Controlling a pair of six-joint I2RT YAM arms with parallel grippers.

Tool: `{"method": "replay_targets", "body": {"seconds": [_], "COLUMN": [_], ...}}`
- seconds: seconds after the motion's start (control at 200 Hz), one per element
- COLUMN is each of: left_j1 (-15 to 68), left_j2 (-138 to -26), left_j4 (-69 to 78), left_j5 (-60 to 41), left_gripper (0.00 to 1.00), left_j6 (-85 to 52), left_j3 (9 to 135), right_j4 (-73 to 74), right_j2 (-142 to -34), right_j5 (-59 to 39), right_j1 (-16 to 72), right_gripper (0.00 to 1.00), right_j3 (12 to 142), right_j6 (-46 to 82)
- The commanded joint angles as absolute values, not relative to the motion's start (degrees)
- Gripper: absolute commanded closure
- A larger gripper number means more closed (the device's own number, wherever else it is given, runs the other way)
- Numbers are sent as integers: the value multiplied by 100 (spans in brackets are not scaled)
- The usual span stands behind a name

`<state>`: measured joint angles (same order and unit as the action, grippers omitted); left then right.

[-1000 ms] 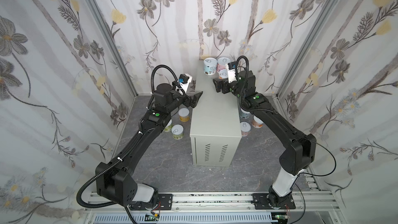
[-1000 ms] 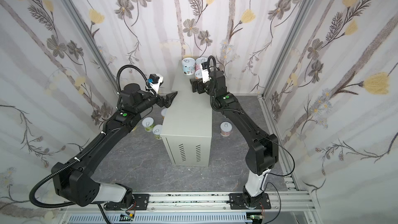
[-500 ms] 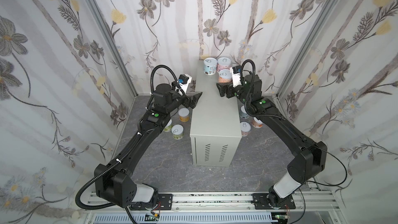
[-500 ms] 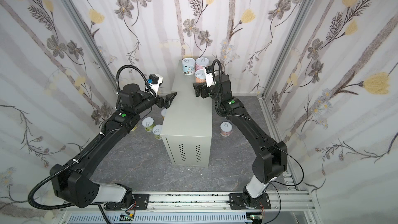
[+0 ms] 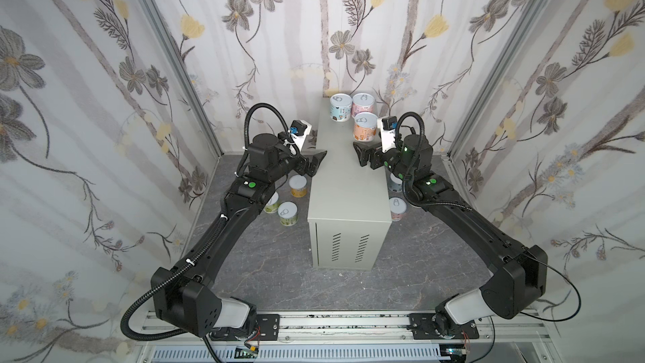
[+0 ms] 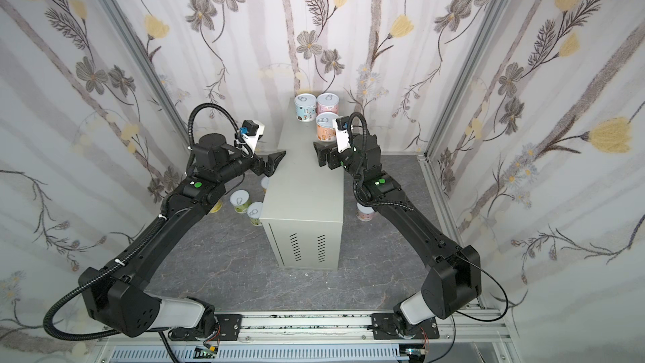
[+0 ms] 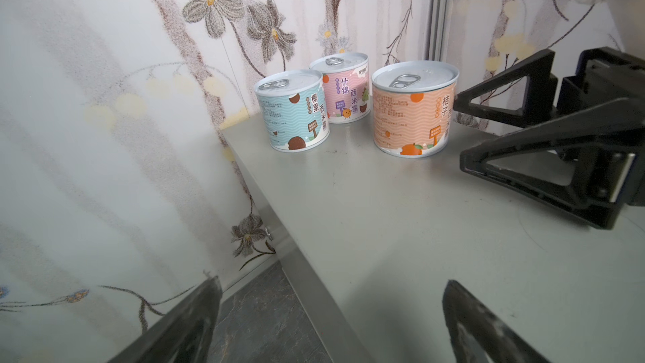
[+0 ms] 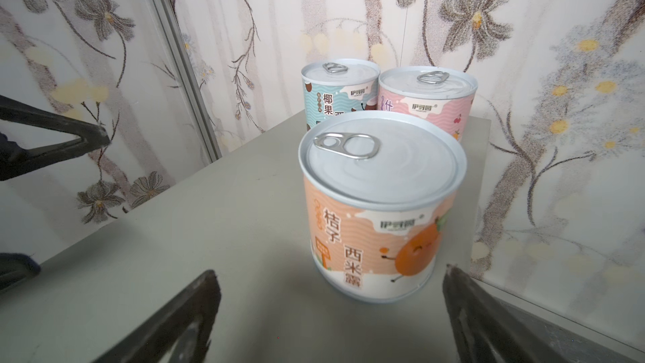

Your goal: Place and organize the canned foods onto the counter

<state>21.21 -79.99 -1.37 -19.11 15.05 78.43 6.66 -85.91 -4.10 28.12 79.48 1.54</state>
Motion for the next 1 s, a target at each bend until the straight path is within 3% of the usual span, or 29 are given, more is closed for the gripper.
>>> {"method": "replay_targets", "body": {"seconds": [0.0, 0.31, 0.994], "left_j1": [2116, 2113, 2114], "left_j2": [-8027, -8053, -8121], "left_j4": [-189, -211, -202], "left_j5": [-1905, -1859, -1848], "left_gripper": [0, 0, 0], "left_j6": [1608, 1635, 1663], "left_j3": [7933, 7967, 7980], "right_j4": [1006, 1170, 1274], "right_j2": [-8559, -8690, -8998], "right_j5": [-257, -222, -266], "right_j1": [2817, 2817, 2751], "right_gripper": [1, 12, 20], "right_j3": [7921, 7969, 8314], "right_j6": [2, -113, -176]}}
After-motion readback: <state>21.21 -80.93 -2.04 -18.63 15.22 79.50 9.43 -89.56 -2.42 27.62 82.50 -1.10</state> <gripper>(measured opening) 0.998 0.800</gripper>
